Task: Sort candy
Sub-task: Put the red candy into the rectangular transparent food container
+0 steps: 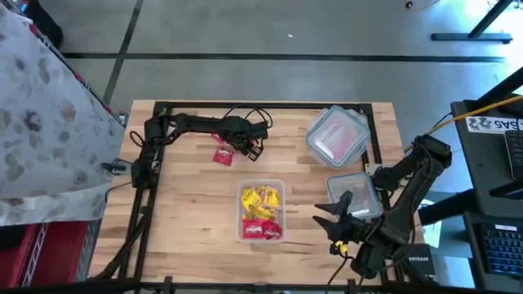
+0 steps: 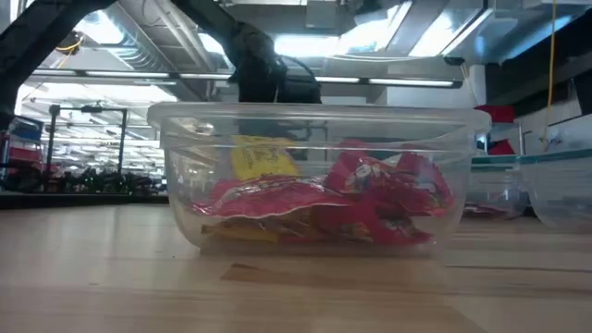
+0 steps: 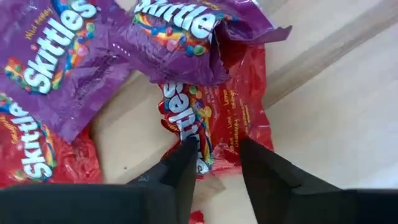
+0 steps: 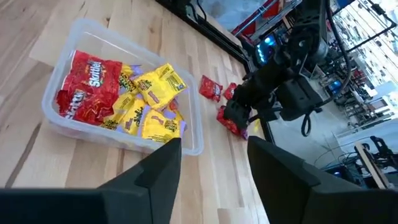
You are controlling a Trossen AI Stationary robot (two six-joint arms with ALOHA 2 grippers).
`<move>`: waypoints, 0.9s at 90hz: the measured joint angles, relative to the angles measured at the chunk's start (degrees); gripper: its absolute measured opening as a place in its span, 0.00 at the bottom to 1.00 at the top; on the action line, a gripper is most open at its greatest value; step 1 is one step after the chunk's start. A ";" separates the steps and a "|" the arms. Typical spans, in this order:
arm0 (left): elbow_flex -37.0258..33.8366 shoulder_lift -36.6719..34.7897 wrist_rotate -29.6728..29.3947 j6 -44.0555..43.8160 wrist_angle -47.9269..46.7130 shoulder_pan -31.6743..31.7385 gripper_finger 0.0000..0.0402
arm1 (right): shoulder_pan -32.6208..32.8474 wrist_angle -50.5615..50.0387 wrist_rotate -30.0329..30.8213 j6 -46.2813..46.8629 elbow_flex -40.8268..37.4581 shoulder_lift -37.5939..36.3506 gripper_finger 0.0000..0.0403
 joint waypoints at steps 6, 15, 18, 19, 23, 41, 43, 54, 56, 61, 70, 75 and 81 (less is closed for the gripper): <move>0.28 -0.02 -0.76 1.01 -0.67 -0.41 0.13 | 0.00 -0.04 0.03 0.00 0.00 0.00 0.43; 1.46 -0.04 -0.81 2.07 -1.57 -1.56 0.03 | 0.00 -0.24 0.02 -0.02 0.00 0.00 0.43; 2.10 -0.04 -0.84 2.01 -2.01 -2.07 0.02 | 0.00 -0.22 0.02 0.00 0.00 0.00 0.43; 2.39 -0.04 -0.88 2.03 -2.29 -2.29 0.02 | 0.00 -0.23 0.03 0.00 0.00 0.00 0.43; 3.33 -0.05 -0.90 2.19 -3.00 -3.15 0.01 | 0.00 -0.24 0.02 -0.02 0.00 0.00 0.43; 10.62 -0.48 -4.22 3.07 -11.86 -7.70 0.00 | 0.02 -0.42 0.02 0.20 0.00 0.00 0.43; 11.50 -0.48 -4.98 3.10 -13.19 -8.35 0.00 | 0.02 -0.42 0.02 0.22 0.00 0.00 0.43; 13.72 -0.66 -8.16 3.24 -14.36 -11.48 0.00 | 0.02 -0.44 0.02 0.22 0.00 0.00 0.43; 13.73 -0.66 -8.59 3.02 -13.98 -11.88 0.00 | 0.02 -0.44 0.02 0.23 0.00 0.00 0.43; 13.70 -0.57 -9.12 3.48 -13.23 -12.13 0.00 | 0.02 -0.44 0.04 0.24 0.00 0.00 0.43; 13.70 0.19 -10.06 3.73 -11.34 -10.54 0.05 | 0.02 -0.44 0.02 0.26 0.00 0.00 0.43; 13.54 0.79 -10.30 3.73 -10.61 -9.36 0.09 | 0.02 -0.76 0.02 0.23 0.01 0.00 0.43; 13.51 1.34 -9.76 3.21 -9.39 -7.79 0.15 | 0.02 -1.27 0.02 0.28 0.00 0.00 0.43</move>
